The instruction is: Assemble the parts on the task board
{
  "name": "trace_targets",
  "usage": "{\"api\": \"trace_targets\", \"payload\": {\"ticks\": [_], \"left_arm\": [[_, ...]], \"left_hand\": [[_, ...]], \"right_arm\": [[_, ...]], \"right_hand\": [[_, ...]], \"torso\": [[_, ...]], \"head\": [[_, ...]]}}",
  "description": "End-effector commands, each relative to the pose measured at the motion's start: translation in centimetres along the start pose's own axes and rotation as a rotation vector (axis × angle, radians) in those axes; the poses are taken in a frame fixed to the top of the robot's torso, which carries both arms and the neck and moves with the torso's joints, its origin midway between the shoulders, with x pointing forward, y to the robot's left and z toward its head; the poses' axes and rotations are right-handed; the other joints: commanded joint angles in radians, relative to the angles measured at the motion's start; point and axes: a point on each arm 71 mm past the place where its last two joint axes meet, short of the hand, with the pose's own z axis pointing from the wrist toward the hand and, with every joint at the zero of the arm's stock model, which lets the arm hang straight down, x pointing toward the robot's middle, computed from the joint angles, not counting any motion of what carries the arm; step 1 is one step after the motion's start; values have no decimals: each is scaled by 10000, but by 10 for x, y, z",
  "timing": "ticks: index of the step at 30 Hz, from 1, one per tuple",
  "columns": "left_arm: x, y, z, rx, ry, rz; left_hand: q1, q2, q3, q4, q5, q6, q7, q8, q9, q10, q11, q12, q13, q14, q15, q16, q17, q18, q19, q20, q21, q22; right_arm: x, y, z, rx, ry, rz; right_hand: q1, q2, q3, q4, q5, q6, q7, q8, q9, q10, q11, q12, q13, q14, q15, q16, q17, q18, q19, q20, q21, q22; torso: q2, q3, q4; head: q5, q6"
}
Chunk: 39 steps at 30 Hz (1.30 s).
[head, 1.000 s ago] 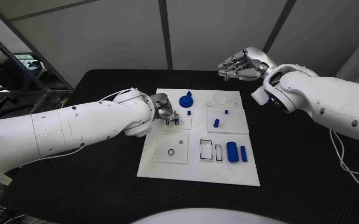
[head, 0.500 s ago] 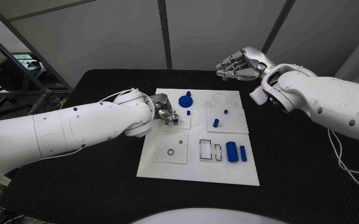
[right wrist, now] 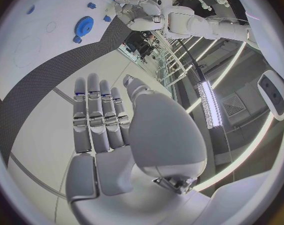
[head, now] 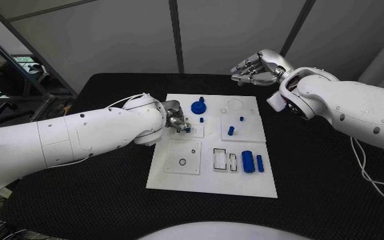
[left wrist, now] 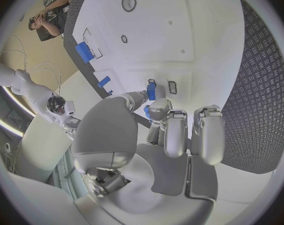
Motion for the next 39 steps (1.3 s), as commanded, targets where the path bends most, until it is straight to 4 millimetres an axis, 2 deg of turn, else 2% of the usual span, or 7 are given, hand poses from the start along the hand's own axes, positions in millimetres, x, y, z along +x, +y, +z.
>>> {"api": "trace_targets", "payload": {"ticks": [1, 28, 39], "left_arm": [[1, 0, 0, -119, 150, 336], [4, -3, -1, -32, 376, 497], [5, -5, 3, -73, 520, 621]], "left_hand": [[-24, 86, 1597, -1557, 37, 9, -51, 61, 11, 25, -23, -41, -9, 778, -41, -16, 1789, -179, 355, -61, 31, 993], [-133, -48, 1734, -1713, 254, 52, -69, 115, 89, 99, -42, -8, 9, 779, -56, -19, 1790, -188, 373, -76, 53, 1043], [-376, -141, 1676, -1694, 373, 134, -114, 155, 132, 207, -69, 108, 125, 780, -70, -20, 1792, -188, 373, -87, 50, 1048]], "right_arm": [[0, 2, 1, -125, 75, -5], [1, 1, 2, -75, 135, 6], [1, 1, 2, -56, 120, 3]], "right_hand": [[-97, 9, 0, 26, 29, -27, 68, -17, -6, -60, 13, -26, -9, -19, 27, -43, -14, 22, -13, 48, -42, -9], [-119, 21, -1, 36, 43, -33, 70, -16, -5, -65, 15, -21, -16, -18, 31, -58, -22, 24, -20, 55, -56, -17], [-130, 18, -6, 39, 45, -39, 72, -17, -5, -71, 19, -21, -20, -20, 34, -66, -26, 24, -24, 58, -63, -20]], "torso": [[0, 3, 10], [1, 10, 3], [-8, 14, 0]], "head": [[-4, -16], [14, -46], [3, -104]]}}
